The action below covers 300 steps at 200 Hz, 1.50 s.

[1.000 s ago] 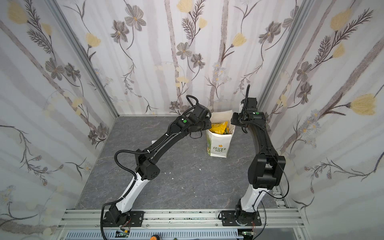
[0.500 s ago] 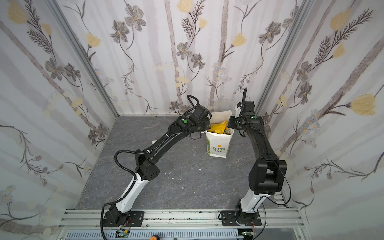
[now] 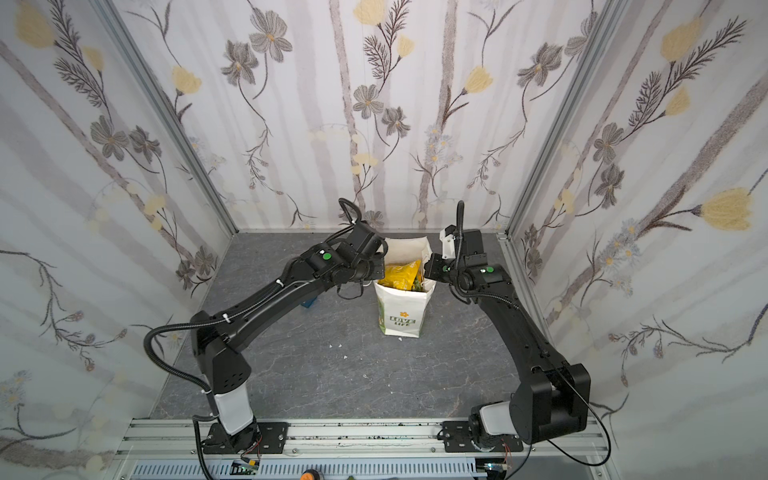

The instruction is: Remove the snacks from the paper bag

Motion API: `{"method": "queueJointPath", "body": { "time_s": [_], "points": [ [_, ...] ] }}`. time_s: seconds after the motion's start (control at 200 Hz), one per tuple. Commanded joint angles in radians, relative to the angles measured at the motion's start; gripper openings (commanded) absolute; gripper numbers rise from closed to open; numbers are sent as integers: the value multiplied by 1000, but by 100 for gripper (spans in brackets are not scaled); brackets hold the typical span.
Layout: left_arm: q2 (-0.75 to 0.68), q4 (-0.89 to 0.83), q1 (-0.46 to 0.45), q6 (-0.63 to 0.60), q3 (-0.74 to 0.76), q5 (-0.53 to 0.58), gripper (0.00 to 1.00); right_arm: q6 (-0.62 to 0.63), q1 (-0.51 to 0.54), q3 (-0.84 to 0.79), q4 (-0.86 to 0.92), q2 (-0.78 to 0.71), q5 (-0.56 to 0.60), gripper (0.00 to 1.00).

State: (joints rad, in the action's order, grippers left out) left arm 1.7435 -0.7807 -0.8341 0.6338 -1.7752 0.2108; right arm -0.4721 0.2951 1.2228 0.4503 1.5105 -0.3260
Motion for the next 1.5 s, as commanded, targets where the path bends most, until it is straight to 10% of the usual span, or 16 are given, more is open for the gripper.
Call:
{"method": "queueJointPath", "body": {
  "time_s": [0.0,0.26,0.664,1.069,1.239,1.494],
  "points": [
    [-147,102,17,13,154,51,0,-144,95,-32,-225,-34,18,0],
    [-462,41,50,44,437,39,0,-301,369,-64,-333,-20,135,0],
    [-671,31,113,61,654,3,12,-344,511,-68,-318,27,282,14],
    [-737,-129,112,-115,421,-65,41,-227,517,34,-179,-102,333,62],
    [-633,-260,65,-204,211,-138,42,-127,483,29,-138,-223,316,70],
    [-415,-408,-75,-199,71,35,51,-74,410,-31,-25,-342,172,76]
  ]
}}
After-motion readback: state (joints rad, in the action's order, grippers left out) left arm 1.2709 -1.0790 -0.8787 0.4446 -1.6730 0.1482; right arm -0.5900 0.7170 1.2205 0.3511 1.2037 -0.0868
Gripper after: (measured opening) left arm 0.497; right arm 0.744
